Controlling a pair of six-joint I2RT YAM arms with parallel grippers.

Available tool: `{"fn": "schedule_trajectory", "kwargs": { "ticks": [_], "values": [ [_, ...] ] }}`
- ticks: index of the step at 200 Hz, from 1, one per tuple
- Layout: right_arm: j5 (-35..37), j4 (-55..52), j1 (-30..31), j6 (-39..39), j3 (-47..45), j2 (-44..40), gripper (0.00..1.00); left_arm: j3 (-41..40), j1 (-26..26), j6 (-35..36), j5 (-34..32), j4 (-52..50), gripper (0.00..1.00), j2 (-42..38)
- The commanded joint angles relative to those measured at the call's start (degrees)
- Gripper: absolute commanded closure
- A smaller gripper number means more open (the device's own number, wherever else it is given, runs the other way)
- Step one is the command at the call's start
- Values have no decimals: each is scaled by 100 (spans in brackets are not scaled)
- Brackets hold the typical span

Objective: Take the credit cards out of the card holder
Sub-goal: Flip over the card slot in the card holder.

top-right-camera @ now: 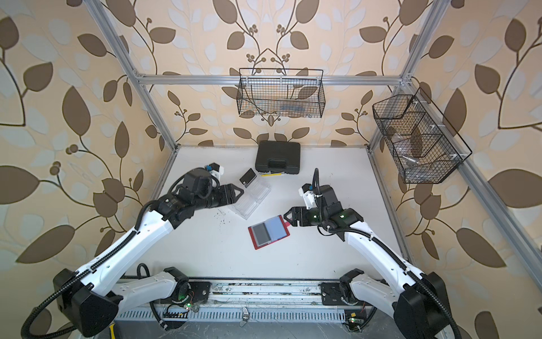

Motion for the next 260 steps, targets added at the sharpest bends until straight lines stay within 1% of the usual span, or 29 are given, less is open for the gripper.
{"fn": "schedule_trajectory", "kwargs": {
  "ticks": [1,9,13,26,32,47,58,73,84,105,119,134,152,170,189,203,220,233,260],
  "values": [
    [459,420,466,417,-117,290,24,-778,-497,-1270,-28,755,37,-264],
    [540,471,614,471,-90,458,30,-1044,-730,-1363,-79,906,39,-267],
    [566,484,679,489,-71,532,33,-1161,-832,-1610,-109,991,39,-260],
    [643,503,834,560,7,850,44,-1533,-1153,-1906,-209,1352,38,-183],
    [699,509,891,582,37,972,47,-1714,-1238,-2079,-218,1555,40,-112],
    [798,581,990,618,65,1244,53,-2133,-1334,-2456,-128,2127,42,48],
    [776,642,984,676,72,1430,63,-2434,-1372,-2688,-109,2489,43,129],
    [777,654,978,685,118,1683,74,-2703,-1379,-2898,-99,2738,47,206],
    [739,701,991,667,161,1833,78,-2814,-1391,-2966,-132,2726,47,229],
    [833,650,1019,608,251,2078,83,-3123,-1391,-3142,-166,3022,49,298],
    [821,674,1011,590,253,2219,84,-3316,-1390,-3252,-131,3358,50,412],
    [827,668,1008,566,270,2350,84,-3322,-1390,-3261,-51,3420,52,653],
    [824,646,990,530,274,2505,87,-3317,-1390,-3326,22,3530,58,977],
    [824,635,956,533,270,2605,88,-3271,-1390,-3372,87,3629,62,1265],
    [851,648,951,498,247,2646,89,-3166,-1390,-3381,42,3491,69,1425],
    [855,654,940,495,215,2693,89,-3150,-1390,-3402,14,3499,70,1518],
    [829,678,912,494,160,2773,91,-3141,-1390,-3420,56,3570,74,1661],
    [819,702,886,498,110,2818,92,-3211,-1395,-3455,88,3855,76,1791],
    [808,766,844,553,-47,2878,93,-3365,-1399,-3544,166,4880,79,2011]
  ]
}}
